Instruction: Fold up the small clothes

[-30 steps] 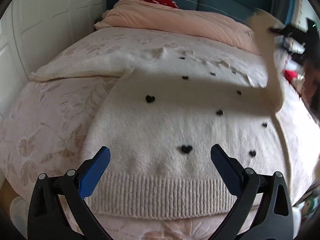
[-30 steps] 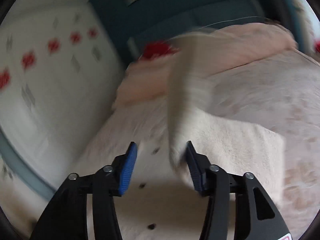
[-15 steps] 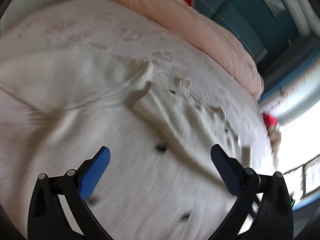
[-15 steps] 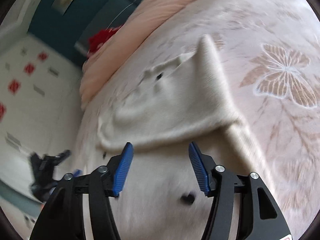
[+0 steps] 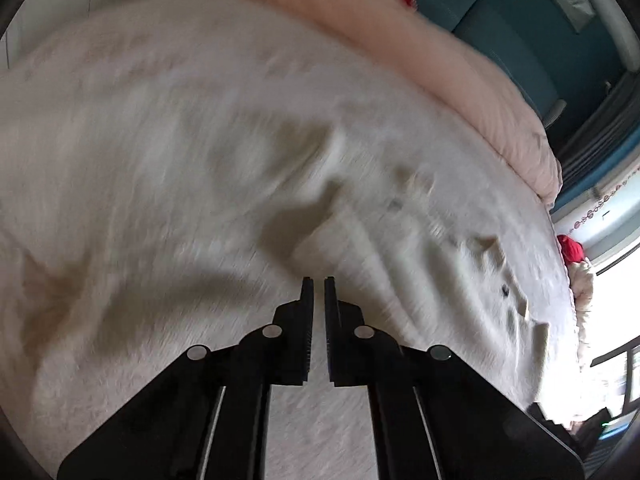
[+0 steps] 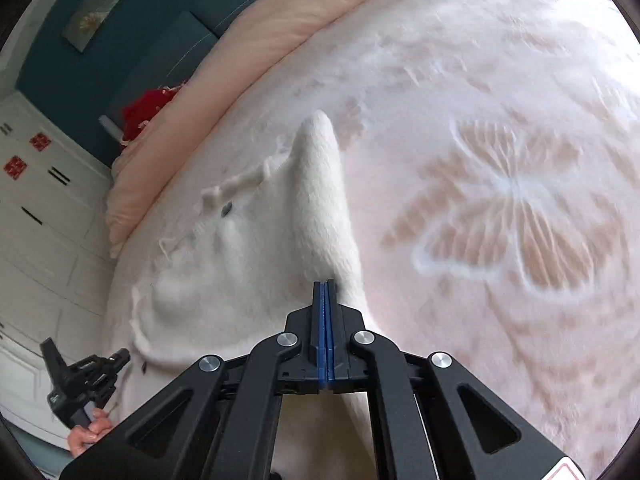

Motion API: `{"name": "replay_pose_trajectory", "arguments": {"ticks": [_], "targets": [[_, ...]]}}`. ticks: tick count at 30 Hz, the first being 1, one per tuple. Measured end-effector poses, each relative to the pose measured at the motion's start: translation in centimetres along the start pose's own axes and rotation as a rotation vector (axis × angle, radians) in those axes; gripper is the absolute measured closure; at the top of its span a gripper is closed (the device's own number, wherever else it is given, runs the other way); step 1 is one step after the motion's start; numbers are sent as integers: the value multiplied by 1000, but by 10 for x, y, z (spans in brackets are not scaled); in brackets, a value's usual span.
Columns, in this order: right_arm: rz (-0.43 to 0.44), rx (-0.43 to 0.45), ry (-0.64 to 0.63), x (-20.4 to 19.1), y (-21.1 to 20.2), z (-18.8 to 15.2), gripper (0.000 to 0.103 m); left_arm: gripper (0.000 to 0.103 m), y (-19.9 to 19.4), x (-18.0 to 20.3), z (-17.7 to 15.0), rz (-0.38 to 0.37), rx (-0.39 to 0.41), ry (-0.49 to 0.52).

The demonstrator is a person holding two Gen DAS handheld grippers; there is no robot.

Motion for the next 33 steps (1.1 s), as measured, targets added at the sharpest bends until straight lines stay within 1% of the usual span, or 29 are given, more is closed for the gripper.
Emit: {"name": "replay_pose_trajectory", "arguments": {"ticks": [1,2,3,4,5,7,8,9,10,11,12,13,14,15,17,18,19,20,21,22,23,25,26,27,28,30,31,32,33], "targets": [[27,6,-16,-10,-7,-5,94,88,-3,-2,0,-21,5,-11],[30,12,-41,-20,-11,-8,88,74,-6,-1,1,-39,13,-18],[41,10,-65,-29,-13,-12,81,33,-9,1,3,-51,20,-30],[73,-4,-80,-40,-12,-18,52,5,-8,3,6,-51,17,-58],[91,-15,-78,-42,-9,-23,34,5,-6,4,9,-60,20,-83],[102,-46,-68,-33,0,-33,34,5,7,10,18,-79,-3,-125],[83,-77,-47,-28,12,-36,34,6,16,11,21,-76,-20,-145],[77,-93,-22,-25,20,-35,34,13,24,13,26,-69,-28,-158],[82,-88,-3,-21,25,-32,34,40,27,16,29,-54,-22,-148],[89,-60,6,-22,25,-26,34,62,28,19,32,-42,-21,-130],[97,-46,14,-23,25,-20,37,96,28,22,35,-34,-28,-108],[113,-37,28,-26,24,-14,52,95,22,25,37,-72,-17,-95],[143,-23,43,-30,22,-7,76,95,12,24,38,-84,15,-87],[159,-18,43,-28,18,-7,82,95,0,26,38,-91,51,-65],[167,-4,16,-31,11,-5,82,95,-18,22,31,-88,88,-16],[138,-12,-9,-29,14,-8,83,95,-17,17,28,-70,86,-9],[72,-43,-34,-21,22,-16,82,95,-7,5,19,-28,60,-6],[4,-75,-36,-9,29,-23,89,95,0,-5,12,-10,33,-11],[-10,-80,-31,-2,29,-28,90,95,9,-15,6,1,4,-30],[-5,-62,-28,0,20,-31,89,93,12,-22,1,-32,18,-48],[-41,-39,-37,-3,8,-33,87,92,8,-22,-1,-44,44,-40],[-60,10,-67,-16,-11,-36,79,91,8,-15,-3,-3,67,7],[-52,52,-118,-33,-23,-38,79,91,9,-14,-4,16,76,29],[-60,62,-164,-43,-24,-37,79,91,11,-13,-3,29,84,44],[-98,67,-249,-59,-21,-37,78,90,11,-11,-3,39,95,58],[-178,47,-326,-67,-2,-32,76,90,10,-10,-2,35,107,63],[-235,6,-316,-55,17,-30,76,90,9,-11,-2,28,109,66],[-274,-48,-283,-40,33,-31,82,90,7,-13,-3,20,112,70],[-270,-69,-260,-33,41,-32,82,89,6,-14,-5,13,114,80]]}}
Point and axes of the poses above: each gripper's, at about its wrist camera, not at the fingertips, and y roughly the way its jaws point, x to its right, z to its top, the point moved 8 cm from there along y, roughly the way its jaws point, and after that the axes turned 10 degrees about -x, right-handed, at the moved point
